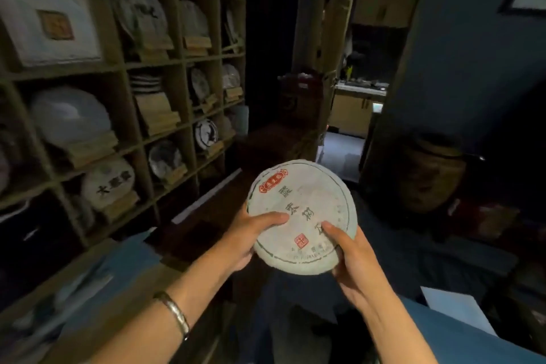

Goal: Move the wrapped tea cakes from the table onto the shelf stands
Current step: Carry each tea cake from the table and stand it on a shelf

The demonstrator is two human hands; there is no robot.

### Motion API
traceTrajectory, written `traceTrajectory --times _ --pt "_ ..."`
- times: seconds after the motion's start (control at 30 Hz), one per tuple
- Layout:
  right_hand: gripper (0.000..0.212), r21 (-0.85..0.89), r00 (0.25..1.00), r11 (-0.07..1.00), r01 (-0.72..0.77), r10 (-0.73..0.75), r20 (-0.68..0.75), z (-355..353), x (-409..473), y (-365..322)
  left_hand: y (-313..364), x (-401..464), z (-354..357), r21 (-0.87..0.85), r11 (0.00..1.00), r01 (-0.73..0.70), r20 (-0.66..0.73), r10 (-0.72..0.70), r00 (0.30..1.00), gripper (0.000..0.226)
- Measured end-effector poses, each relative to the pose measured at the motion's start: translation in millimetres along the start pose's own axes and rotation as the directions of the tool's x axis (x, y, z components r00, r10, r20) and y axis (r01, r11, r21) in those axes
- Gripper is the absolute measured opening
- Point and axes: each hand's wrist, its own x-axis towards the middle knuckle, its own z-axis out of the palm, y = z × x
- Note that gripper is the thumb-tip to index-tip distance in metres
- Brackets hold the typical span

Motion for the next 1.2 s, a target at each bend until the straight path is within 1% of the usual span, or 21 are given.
traceTrajectory --times 0.07,0.13,0.17,0.27,0.37,0.43,0.53,0.63,0.7,0.8,0.9,1.0,1.1,1.13,1.2 --pt "0.044 0.103 0.996 0.992 -0.072 0.066 0.06 34.9 24.4 19.4 21.6 0.9 -43.0 0.014 1.0 0.001 0.006 -0.002 1.0 0.043" --pt "0.048 0.181 0.994 0.979 -0.097 0.086 0.067 69.3 44.8 39.8 39.5 0.3 -82.1 0.036 0.999 -0.004 -0.01 0.004 1.0 0.037" --pt "0.05 0.211 0.994 0.973 -0.098 0.084 0.076 86.7 53.4 48.5 46.9 0.4 -99.6 0.047 0.999 -0.007 -0.032 0.009 0.999 0.039" --pt "0.05 0.288 0.991 0.95 -0.12 0.098 0.088 135.7 75.2 68.6 67.9 -5.0 -145.5 0.077 0.997 0.007 -0.142 0.004 0.99 0.064" --pt "0.051 0.375 0.993 0.919 -0.121 0.111 0.046 174.3 94.9 79.1 83.6 -15.0 -180.6 0.111 0.993 -0.029 -0.272 0.059 0.961 0.061" --pt "0.052 0.412 0.995 0.906 -0.095 0.091 0.031 196.3 106.6 84.3 86.2 -18.5 -197.1 0.099 0.992 -0.072 -0.306 0.1 0.947 0.066" --pt "0.047 0.473 0.998 0.878 -0.067 0.067 0.017 227.0 119.6 95.9 82.2 -13.3 -204.5 0.054 0.991 -0.12 -0.301 0.131 0.945 0.072" --pt "0.053 0.545 0.988 0.824 -0.153 0.116 0.1 247.6 128.7 112.3 73.9 3.3 -203.0 -0.034 0.971 -0.238 -0.294 0.218 0.931 0.078" --pt "0.054 0.565 0.971 0.791 -0.237 0.17 0.169 252.2 136.6 119.0 70.1 15.0 -204.8 -0.047 0.944 -0.326 -0.35 0.29 0.891 0.075" --pt "0.057 0.495 0.935 0.795 -0.35 0.261 0.242 248.1 155.2 119.4 70.1 32.0 -212.1 0.013 0.92 -0.393 -0.439 0.358 0.824 0.078" --pt "0.056 0.342 0.901 0.847 -0.406 0.311 0.301 236.5 181.0 113.6 75.6 56.4 -215.8 0.022 0.911 -0.413 -0.456 0.376 0.807 0.08" --pt "0.05 0.191 0.905 0.918 -0.349 0.277 0.323 218.2 217.8 100.4 85.8 90.7 -214.8 0.045 0.895 -0.443 -0.46 0.412 0.786 0.082" --pt "0.052 0.063 0.907 0.961 -0.271 0.232 0.352 193.7 267.0 76.3 92.7 132.8 -212.2 0.041 0.895 -0.444 -0.486 0.406 0.774 0.087" --pt "0.053 0.031 0.907 0.97 -0.24 0.213 0.364 185.8 286.1 68.2 93.6 149.0 -210.6 0.046 0.896 -0.442 -0.505 0.403 0.763 0.085" --pt "0.058 -0.013 0.921 0.99 -0.139 0.134 0.365 170.2 325.9 52.0 93.8 186.5 -205.1 0.062 0.896 -0.439 -0.543 0.399 0.739 0.071"
